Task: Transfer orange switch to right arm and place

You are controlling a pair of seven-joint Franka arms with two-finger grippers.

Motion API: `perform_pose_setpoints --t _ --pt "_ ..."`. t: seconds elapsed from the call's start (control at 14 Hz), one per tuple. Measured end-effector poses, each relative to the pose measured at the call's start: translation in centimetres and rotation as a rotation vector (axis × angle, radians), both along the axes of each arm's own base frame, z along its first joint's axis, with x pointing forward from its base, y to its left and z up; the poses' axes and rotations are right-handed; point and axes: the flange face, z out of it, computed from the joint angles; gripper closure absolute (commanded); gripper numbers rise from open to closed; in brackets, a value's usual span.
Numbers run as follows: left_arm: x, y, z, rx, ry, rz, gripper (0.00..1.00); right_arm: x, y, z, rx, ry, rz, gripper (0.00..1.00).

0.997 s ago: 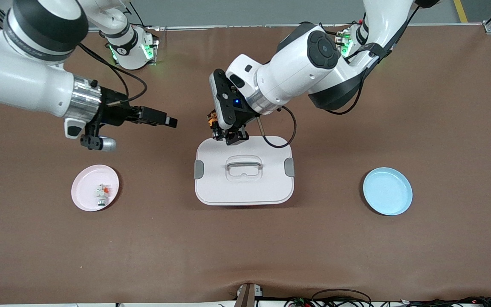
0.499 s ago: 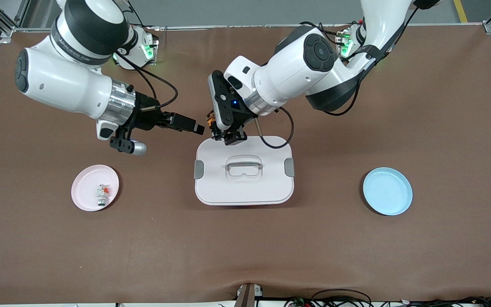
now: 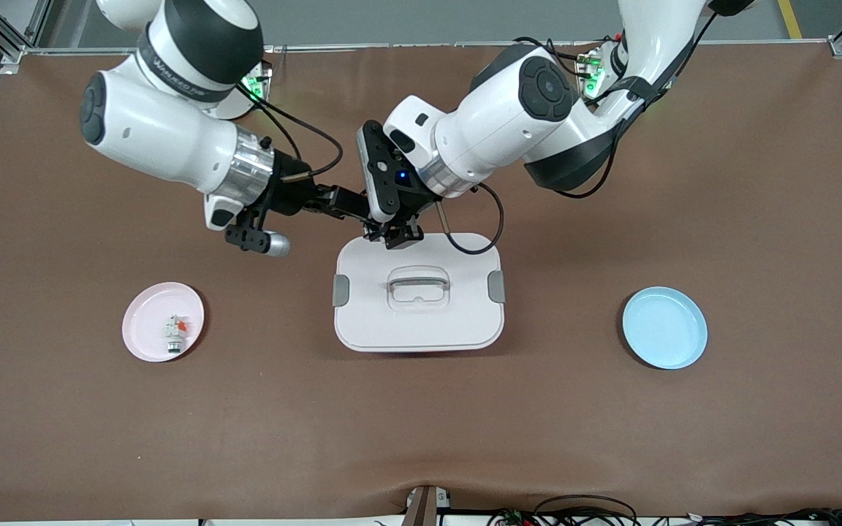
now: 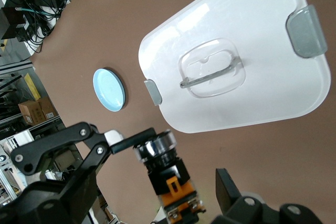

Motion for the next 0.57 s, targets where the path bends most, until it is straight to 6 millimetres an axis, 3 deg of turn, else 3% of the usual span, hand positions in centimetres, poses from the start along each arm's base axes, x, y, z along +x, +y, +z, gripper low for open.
perform_pose_setpoints --t 0.57 --pt "-0.1 -0.1 -0.1 0.005 -0.003 -0.003 1.0 -0.7 1.3 -1.6 -0.071 -0.01 0.043 0.0"
